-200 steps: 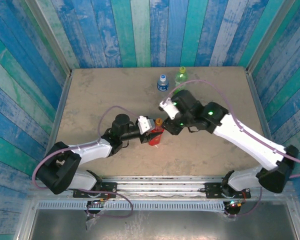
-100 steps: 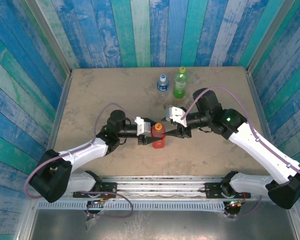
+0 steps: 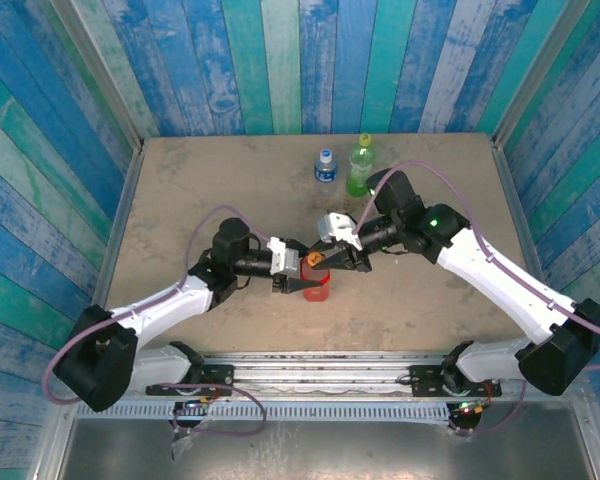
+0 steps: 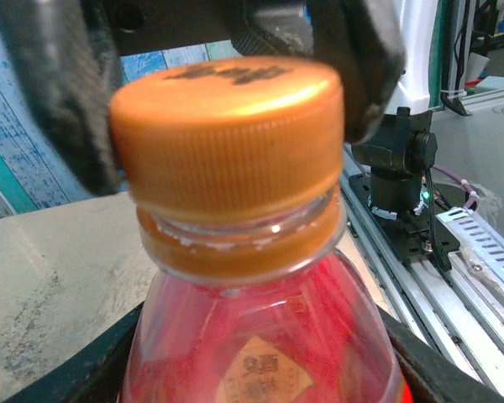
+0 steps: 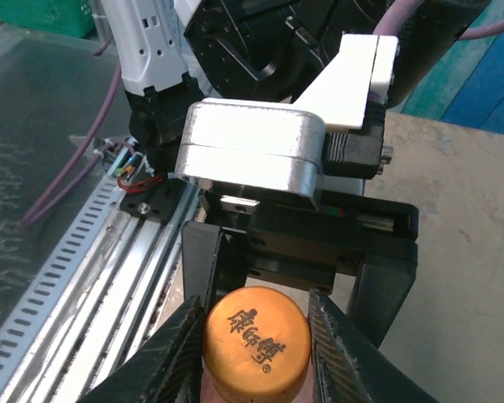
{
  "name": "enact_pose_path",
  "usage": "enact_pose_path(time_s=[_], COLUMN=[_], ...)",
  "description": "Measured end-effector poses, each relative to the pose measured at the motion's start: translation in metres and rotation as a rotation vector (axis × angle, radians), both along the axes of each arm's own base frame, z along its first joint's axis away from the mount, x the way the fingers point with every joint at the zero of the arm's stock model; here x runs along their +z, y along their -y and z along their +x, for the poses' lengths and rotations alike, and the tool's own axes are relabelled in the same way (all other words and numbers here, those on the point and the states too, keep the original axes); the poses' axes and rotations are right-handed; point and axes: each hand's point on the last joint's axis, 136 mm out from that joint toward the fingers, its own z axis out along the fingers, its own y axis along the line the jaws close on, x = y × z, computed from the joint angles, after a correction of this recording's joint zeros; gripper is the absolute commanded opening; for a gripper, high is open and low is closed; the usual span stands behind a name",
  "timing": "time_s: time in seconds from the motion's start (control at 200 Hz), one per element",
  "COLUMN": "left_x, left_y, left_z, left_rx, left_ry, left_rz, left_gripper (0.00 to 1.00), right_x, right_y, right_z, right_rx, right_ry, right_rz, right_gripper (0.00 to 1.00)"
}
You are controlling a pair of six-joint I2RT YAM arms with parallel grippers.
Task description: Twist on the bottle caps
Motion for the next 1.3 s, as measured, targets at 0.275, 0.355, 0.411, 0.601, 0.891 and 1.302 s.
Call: enact_pose_path(time_s=[0.275, 0.355, 0.411, 0.601, 0.891, 1.302], left_x=[0.005, 0.006, 0.006, 0.011, 0.019, 0.025], left_y=[0.0, 0.0, -0.002, -0.009, -0.024, -0.034], left_z=[0.013, 0.027, 0.04, 0.086, 0.132, 0.136], left_rx=[0.081, 0.163, 0.237, 0.497, 0.76, 0.727], left_ry=[-0.019, -0.033, -0.048, -0.089, -0.135, -0.124], left_rz=[-0.01, -0.01, -0.011, -0.027, -0.087, -0.101], left_gripper=[0.58, 0.58, 0.57, 0.56, 0.56, 0.58], right_x=[0.002, 0.002, 0.001, 0.003, 0.011, 0.005], right_y=[0.0, 0.0, 0.0, -0.004, -0.015, 0.01], right_z=[0.009, 0.022, 0.034, 0.079, 0.124, 0.111], right_rx=[-0.046, -0.118, -0.189, -0.529, -1.032, -0.876], right_ry=[-0.004, 0.008, 0.023, 0.051, 0.003, -0.007], right_rz=[-0.004, -0.015, -0.015, 0.051, 0.162, 0.18], right_gripper=[0.28, 0.28, 0.26, 0.16, 0.19, 0.53])
